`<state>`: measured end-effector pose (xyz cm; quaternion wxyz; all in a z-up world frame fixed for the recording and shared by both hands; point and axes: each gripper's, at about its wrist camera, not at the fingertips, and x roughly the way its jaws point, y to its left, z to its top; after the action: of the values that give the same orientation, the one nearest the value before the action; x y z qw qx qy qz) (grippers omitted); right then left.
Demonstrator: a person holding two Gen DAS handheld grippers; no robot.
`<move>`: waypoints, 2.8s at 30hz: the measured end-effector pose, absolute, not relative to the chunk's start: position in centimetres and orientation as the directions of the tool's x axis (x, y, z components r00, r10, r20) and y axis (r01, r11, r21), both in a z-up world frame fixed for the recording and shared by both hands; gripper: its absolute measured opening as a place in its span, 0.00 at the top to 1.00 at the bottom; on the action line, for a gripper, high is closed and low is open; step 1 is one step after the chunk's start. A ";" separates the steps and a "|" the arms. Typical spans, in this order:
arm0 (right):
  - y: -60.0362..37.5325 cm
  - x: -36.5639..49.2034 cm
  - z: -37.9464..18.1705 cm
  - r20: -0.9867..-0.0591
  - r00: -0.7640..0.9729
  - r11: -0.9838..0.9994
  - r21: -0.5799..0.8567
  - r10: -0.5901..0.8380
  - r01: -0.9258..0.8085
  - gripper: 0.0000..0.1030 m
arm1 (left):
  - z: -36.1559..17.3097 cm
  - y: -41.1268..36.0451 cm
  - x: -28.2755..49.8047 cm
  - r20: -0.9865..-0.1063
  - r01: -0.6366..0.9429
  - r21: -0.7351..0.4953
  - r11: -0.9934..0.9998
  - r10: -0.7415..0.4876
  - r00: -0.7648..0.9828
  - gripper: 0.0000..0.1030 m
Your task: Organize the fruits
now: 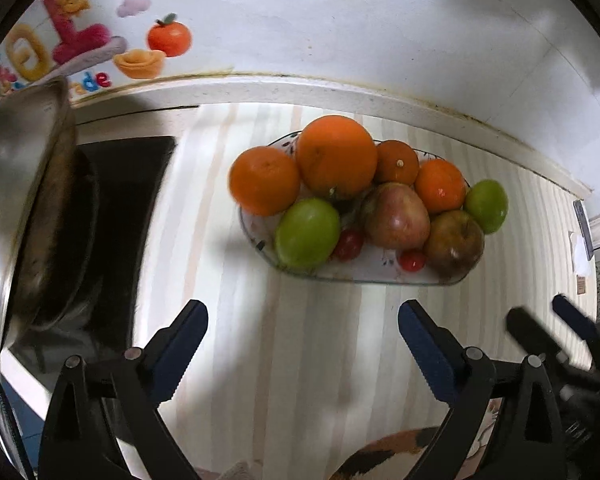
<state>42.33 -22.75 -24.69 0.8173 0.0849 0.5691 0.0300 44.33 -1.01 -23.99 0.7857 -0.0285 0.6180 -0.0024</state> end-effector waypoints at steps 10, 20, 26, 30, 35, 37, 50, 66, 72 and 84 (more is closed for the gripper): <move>-23.0 37.6 -18.5 -0.896 0.425 0.987 0.157 0.127 0.036 0.04 | -17.0 -1.1 38.4 -0.927 -0.027 -0.025 0.999 -0.013 0.376 0.05; -22.1 28.0 -9.9 -0.837 0.540 0.992 0.125 0.088 0.032 0.04 | -9.9 -0.8 29.9 -0.868 0.014 -0.036 0.999 -0.038 0.495 0.05; -21.4 21.2 -5.3 -0.801 0.596 0.993 0.108 0.060 0.045 0.04 | -6.0 -0.2 24.2 -0.823 0.034 -0.034 0.999 -0.047 0.566 0.05; -21.1 16.8 -2.8 -0.785 0.617 0.990 0.124 0.061 0.061 0.04 | -4.4 0.4 21.0 -0.803 0.039 -0.034 0.999 -0.050 0.594 0.05; -20.7 13.1 -0.9 -0.765 0.641 0.992 0.118 0.059 0.049 0.04 | -2.9 0.3 17.5 -0.785 0.044 -0.022 0.999 -0.045 0.618 0.05; -20.7 11.9 -0.3 -0.761 0.646 0.992 0.123 0.066 0.043 0.04 | -2.6 0.1 16.3 -0.779 0.049 -0.020 0.999 -0.046 0.625 0.05; -23.0 11.0 0.2 -0.757 0.645 0.988 0.154 0.109 0.013 0.03 | -2.8 -1.5 15.2 -0.780 0.003 -0.005 1.000 -0.006 0.626 0.05; -22.6 21.9 -3.1 -0.781 0.620 0.993 0.113 0.071 0.029 0.03 | -5.0 -0.8 23.8 -0.797 -0.032 0.043 0.999 0.053 0.602 0.01; -22.8 25.1 -5.3 -0.805 0.590 0.994 0.098 0.056 0.039 0.02 | -6.3 -0.3 26.6 -0.817 -0.036 0.050 0.998 0.062 0.574 0.01; -23.4 27.8 -7.2 -0.830 0.555 0.994 0.101 0.060 0.043 0.02 | -7.6 -0.8 29.1 -0.842 -0.028 0.034 0.999 0.044 0.538 0.01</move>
<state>27.78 -23.40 -7.23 0.8801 0.0546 0.4716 0.0050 29.11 -0.81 -7.63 0.8769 0.0084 0.4801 0.0205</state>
